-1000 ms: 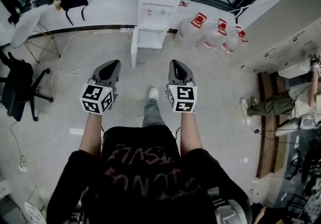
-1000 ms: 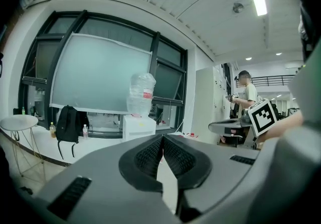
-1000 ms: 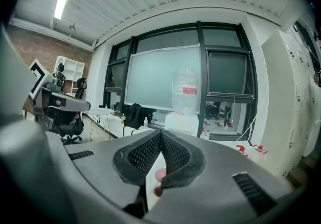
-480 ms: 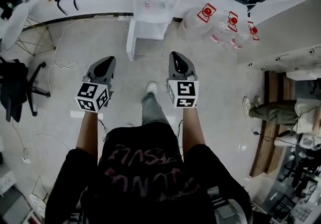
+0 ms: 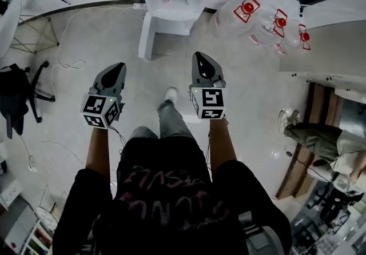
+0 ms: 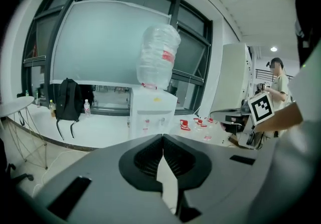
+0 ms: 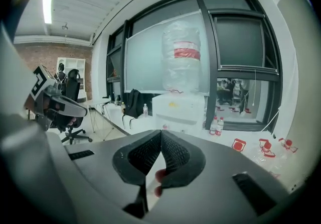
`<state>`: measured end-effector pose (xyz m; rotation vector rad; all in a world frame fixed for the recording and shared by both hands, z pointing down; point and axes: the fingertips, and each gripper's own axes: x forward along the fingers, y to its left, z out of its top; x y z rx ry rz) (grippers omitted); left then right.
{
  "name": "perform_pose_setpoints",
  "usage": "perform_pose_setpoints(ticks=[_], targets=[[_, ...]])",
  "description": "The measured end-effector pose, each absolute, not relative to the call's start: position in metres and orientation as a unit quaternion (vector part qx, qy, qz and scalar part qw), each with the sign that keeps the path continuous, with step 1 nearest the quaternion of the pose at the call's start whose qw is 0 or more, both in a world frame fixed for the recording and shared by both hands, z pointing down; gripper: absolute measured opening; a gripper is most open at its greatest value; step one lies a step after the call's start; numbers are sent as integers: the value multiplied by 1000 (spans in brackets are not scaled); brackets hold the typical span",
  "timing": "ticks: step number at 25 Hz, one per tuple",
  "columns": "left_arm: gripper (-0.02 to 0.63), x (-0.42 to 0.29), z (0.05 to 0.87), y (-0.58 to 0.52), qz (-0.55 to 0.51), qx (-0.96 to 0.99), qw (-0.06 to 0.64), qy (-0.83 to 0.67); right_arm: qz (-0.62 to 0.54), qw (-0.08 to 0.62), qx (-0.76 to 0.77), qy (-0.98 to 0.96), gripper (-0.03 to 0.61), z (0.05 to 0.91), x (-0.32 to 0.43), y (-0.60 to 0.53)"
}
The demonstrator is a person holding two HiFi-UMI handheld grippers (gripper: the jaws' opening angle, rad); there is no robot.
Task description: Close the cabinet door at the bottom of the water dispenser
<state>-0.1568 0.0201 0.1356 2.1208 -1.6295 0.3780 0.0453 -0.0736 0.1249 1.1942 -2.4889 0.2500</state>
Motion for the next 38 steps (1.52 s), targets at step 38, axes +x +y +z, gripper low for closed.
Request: perform_pose_setpoints(ticks=[38], targets=[[15,-195,488,-9,142,758,232,-592,90,199,419,-881,12,465,37,-143]])
